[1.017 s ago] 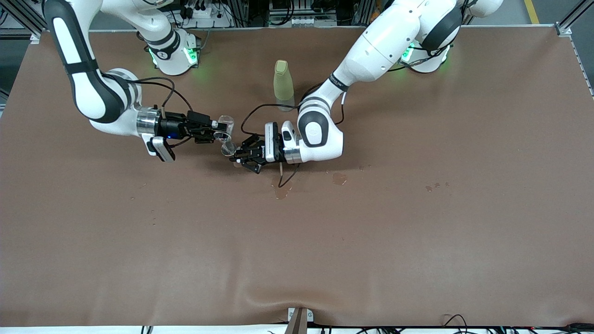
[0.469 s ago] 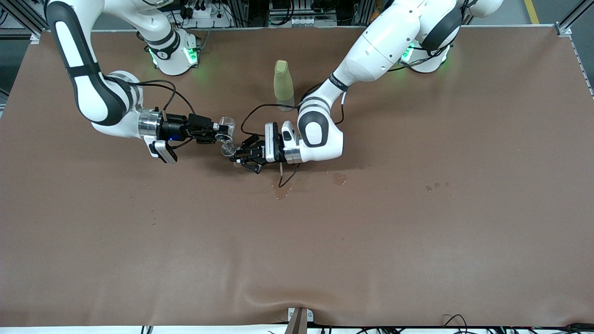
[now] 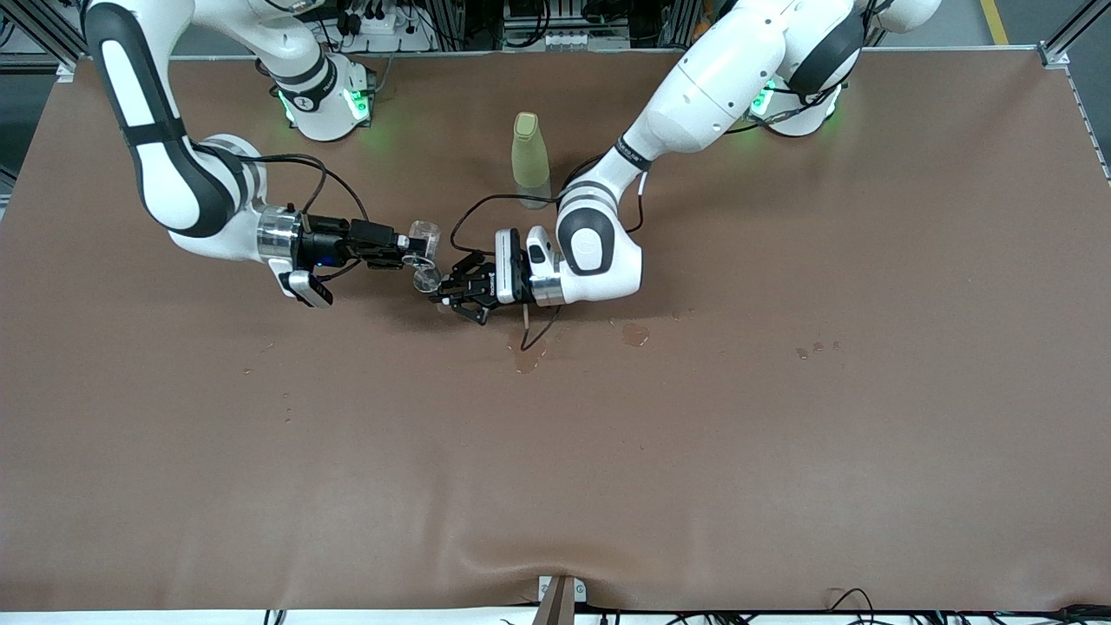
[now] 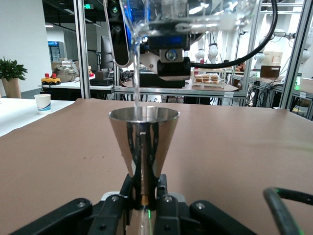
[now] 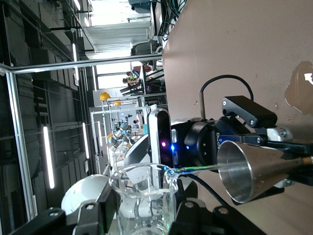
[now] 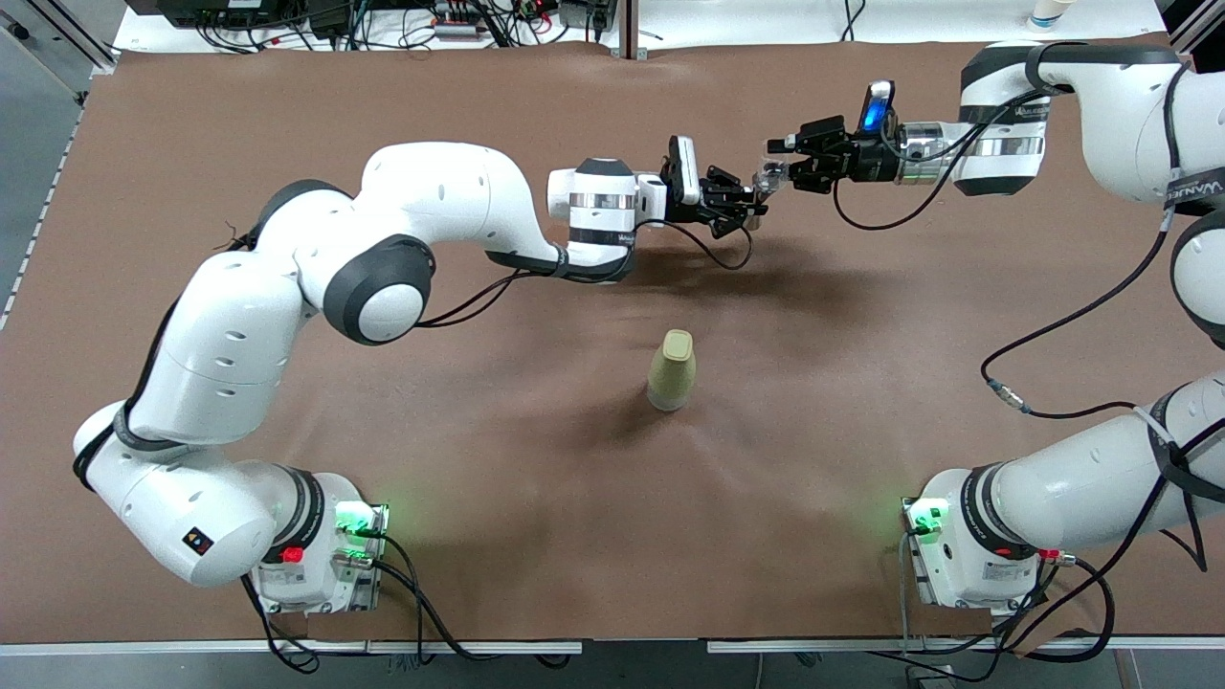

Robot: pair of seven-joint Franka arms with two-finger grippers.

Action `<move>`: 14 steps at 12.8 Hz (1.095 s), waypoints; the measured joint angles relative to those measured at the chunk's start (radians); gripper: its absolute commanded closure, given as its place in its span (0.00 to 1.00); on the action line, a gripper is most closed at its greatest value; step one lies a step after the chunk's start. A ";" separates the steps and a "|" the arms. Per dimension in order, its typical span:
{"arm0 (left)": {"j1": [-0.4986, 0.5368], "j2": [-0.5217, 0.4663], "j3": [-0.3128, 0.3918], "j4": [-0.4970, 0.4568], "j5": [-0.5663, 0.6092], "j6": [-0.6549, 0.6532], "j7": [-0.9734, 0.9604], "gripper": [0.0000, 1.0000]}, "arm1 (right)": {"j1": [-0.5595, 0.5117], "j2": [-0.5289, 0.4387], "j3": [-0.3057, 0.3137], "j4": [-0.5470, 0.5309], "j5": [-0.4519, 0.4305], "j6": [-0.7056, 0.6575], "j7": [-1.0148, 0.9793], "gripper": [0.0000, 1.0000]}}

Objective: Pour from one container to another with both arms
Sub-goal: 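Pour liquid from the beaker into the jigger held by the left gripper, then tilt the beaker upright and move both grippers apart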

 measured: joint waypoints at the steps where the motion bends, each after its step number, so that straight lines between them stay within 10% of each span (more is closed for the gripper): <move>1: -0.001 0.000 0.000 0.000 -0.005 0.000 0.000 1.00 | 0.000 0.003 0.000 0.002 0.000 0.000 0.015 0.82; 14: 0.000 0.001 0.001 0.000 -0.007 0.000 0.001 1.00 | 0.000 0.034 -0.004 0.016 0.000 0.000 0.237 0.83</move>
